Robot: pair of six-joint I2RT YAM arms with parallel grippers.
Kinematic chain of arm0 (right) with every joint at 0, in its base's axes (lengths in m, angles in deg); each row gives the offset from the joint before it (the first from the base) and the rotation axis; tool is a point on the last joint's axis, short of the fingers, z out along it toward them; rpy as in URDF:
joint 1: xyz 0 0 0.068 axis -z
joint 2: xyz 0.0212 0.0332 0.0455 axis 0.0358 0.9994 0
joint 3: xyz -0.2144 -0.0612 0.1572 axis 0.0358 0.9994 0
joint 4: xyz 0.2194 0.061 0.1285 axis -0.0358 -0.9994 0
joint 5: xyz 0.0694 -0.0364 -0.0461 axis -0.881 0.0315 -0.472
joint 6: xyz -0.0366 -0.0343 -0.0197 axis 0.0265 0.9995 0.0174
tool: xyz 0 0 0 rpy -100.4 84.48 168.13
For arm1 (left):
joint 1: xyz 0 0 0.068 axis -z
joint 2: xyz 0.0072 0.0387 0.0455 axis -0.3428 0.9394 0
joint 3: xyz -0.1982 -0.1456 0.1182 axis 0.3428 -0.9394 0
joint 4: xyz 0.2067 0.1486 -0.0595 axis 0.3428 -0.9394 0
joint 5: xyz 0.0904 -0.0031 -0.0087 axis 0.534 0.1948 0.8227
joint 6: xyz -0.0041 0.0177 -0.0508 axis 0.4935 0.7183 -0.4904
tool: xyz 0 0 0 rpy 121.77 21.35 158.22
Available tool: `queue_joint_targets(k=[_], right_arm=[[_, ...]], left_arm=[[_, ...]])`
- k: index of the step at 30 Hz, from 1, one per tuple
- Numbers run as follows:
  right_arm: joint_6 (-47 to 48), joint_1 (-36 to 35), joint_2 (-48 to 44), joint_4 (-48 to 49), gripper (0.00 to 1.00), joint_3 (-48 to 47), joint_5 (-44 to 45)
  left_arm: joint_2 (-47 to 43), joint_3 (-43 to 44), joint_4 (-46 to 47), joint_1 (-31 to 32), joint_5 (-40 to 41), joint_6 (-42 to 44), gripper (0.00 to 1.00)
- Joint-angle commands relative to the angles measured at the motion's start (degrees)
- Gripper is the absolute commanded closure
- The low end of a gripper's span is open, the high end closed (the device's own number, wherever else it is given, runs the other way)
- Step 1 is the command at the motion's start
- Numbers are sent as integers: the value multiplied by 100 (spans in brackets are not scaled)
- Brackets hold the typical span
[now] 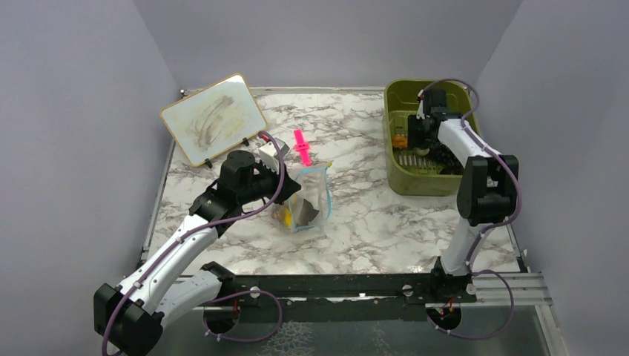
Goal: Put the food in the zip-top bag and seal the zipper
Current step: Pick up the fake vegetable from the bin.
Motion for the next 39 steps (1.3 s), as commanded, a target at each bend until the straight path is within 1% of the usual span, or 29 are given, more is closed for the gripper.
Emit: queue_joint_targets(k=[1,9,25,29,33,39], right_arm=[[24,22,-611,557,75,91,139],[-33,22,-875,519,76,11,80],[-277,13,-1260,302,75,49,-390],[-432,13,-1540,231,75,103,-750],[-516,-2,-1903,228,75,244,-1378],[-651,-151,-2553,259,75,572,-2092]], left_arm=[[-96,-40,72,5,123,89,100],[-101,-42,69,7,95,85,100],[-68,-51,77,3,100,25,100],[-43,-58,131,5,99,-94,100],[-35,-94,310,3,116,-361,100],[62,-31,555,2,224,-668,100]])
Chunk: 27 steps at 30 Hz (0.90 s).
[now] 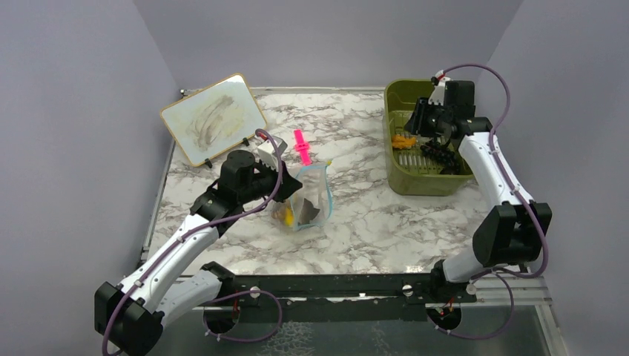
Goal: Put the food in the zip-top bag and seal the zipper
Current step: Pick up the fake vegetable from the bin, then place the fake vegetable in the zipper food storage bag.
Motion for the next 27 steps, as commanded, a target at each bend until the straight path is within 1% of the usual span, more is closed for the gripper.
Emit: queue_joint_targets(k=[1,6,9,16,22,27], right_arm=[[-228,-182,-556,-5,75,255,-819],[-508,-594,-1040,136,76,609,-1271],[-746,-1028,-1229,233,76,811,-1444],[-1271,-2200,-1521,615,76,1215,-1539],[-1855,-2691,-1823,1215,76,1674,-1979],[-2254,-3194,-1915,1587,76,1869,-2115]], left_arm=[[72,28,412,7,195,-318,100],[183,138,481,3,346,-541,100],[208,124,574,7,409,-676,100],[308,168,653,2,428,-814,100],[264,70,782,6,376,-985,100],[247,24,852,3,338,-1057,100]])
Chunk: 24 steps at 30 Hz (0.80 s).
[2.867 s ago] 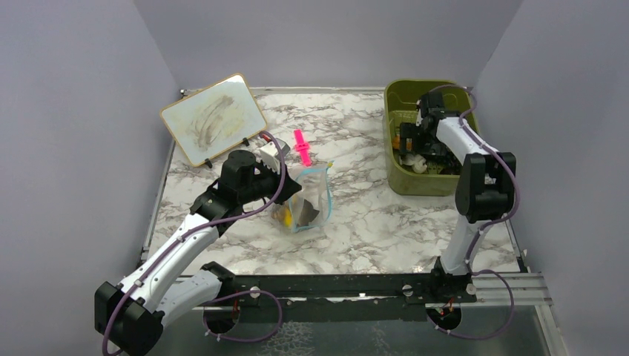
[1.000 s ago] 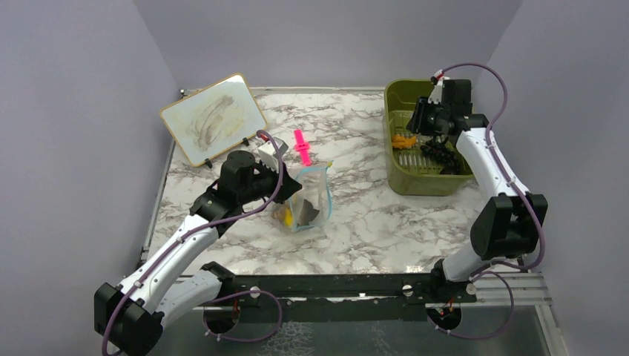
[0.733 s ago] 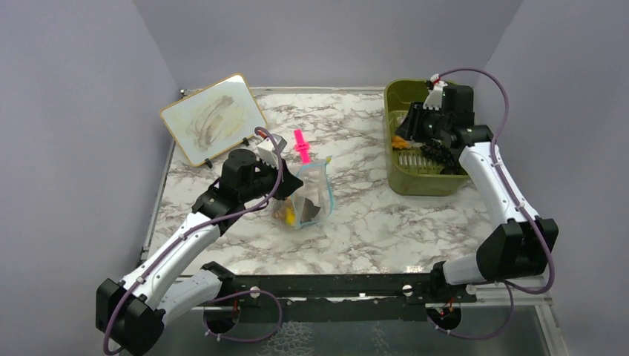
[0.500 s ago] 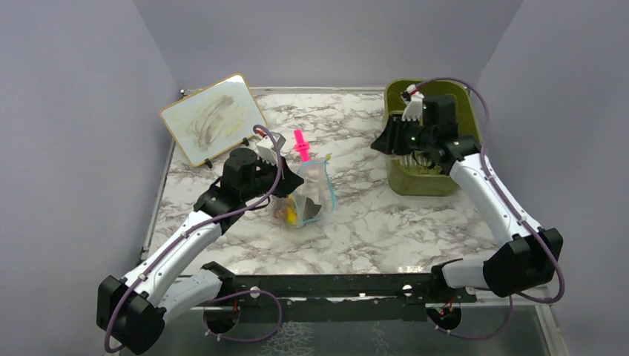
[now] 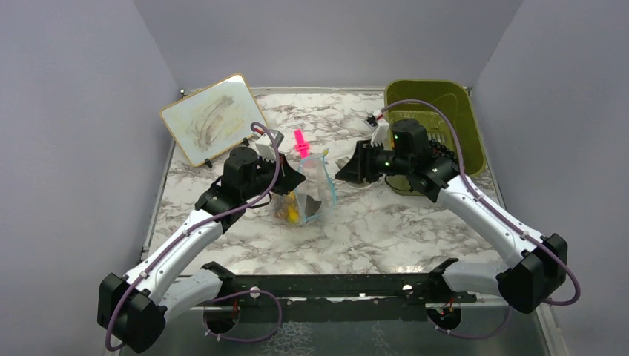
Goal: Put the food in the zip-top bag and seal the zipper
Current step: Place the fake vegetable in the zipper food storage bag.
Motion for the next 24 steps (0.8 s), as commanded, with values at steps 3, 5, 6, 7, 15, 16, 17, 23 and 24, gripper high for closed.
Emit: queue_joint_targets(k=[3,5,6,7,15,16,17,23,24], right_arm=[[-614,-636,-33,739,76,96,-317],[-730,-798,78,808,76,94,-280],[-787,-877,152,834,75,83,-247],[-852,-947,213,853,74,70,-196],[-1174,-1293,819,576,71,-278,530],[-1222,-1290,846,578,70,-272,596],[-1287,-1301,864,594,70,-265,660],[-1462,-1342,1038,476,64,-370,994],[-1476,-1346,1078,422,62,-410,1071]], left_arm=[[-54,33,313,4,-16,-127,100],[-57,33,366,2,-62,-137,100],[-61,26,383,8,-88,-137,100],[-65,17,396,7,-113,-137,100],[-117,-16,419,9,-324,-160,100],[-131,-24,406,5,-334,-158,100],[-146,-27,389,3,-342,-153,100],[-197,-54,376,6,-418,-150,100],[-208,-62,385,7,-428,-167,100]])
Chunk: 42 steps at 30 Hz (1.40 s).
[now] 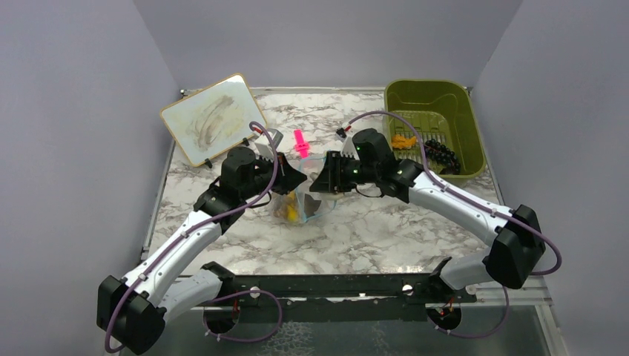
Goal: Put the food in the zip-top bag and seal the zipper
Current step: Place the fake vegetable in the zipper food storage bag.
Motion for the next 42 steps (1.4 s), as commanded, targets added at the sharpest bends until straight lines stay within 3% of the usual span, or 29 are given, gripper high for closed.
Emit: queue_joint_targets(k=[1,10,36,42], right_arm=[[-212,-69,158,-194,58,-337,537],[-390,-97,234,-315,39,-487,789],[-531,-122,106,-179,17,-488,910],[-481,-123,14,-153,17,-512,947]], left_arm=[[-156,-73,239,2,-236,-50,100],[-175,-110,280,3,-260,-82,100],[-215,-152,266,6,-227,-98,100],[-252,-76,204,4,-199,-83,100]])
